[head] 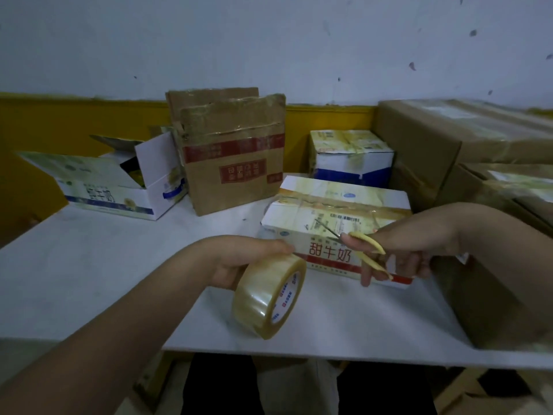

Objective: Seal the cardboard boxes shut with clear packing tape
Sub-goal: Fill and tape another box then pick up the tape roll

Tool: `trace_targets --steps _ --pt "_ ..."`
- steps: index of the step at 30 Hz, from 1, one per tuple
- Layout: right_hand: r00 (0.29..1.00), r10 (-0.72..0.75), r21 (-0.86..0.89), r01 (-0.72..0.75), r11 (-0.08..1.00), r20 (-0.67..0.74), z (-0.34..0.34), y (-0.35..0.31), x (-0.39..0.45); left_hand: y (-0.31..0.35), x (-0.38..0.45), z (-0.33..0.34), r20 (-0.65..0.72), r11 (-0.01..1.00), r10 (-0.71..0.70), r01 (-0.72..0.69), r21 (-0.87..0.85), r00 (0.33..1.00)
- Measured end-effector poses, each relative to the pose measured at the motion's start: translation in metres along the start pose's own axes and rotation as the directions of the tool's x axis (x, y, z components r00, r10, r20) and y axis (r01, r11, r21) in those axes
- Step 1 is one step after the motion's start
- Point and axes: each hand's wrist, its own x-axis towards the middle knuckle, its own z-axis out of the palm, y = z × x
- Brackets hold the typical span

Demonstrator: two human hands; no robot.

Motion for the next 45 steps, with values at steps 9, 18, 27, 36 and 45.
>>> trace_targets --steps 9,18,27,36,45 --pt "0.971 -0.018 -0.005 0.019 1.000 0.238 -0.002 -0.029 0.051 0.006 0.006 0.005 0.214 0.955 -0.055 0.114 -0.274 0.975" --pt "0.973 -0.225 -0.037 0.227 0.973 0.041 0.003 -0.014 0.058 -0.004 -0.004 0.010 0.166 0.946 0.009 0.045 -0.321 0.986" --pt "0.985 -0.130 -0.394 0.075 0.916 -0.114 0.040 -0.016 0.062 -0.021 -0.039 0.001 0.069 0.957 -0.060 0.078 -0.281 0.996" --pt "0.794 -0.375 -0.751 -0.149 0.643 -0.478 0.103 -0.043 0.097 -0.060 -0.075 0.001 -0.299 0.881 0.170 -0.280 -0.380 0.939" --pt "0.479 -0.603 -0.019 0.773 0.634 -0.638 0.119 -0.136 0.099 -0.084 -0.103 -0.010 -0.497 0.884 0.280 -0.423 -0.199 0.821"
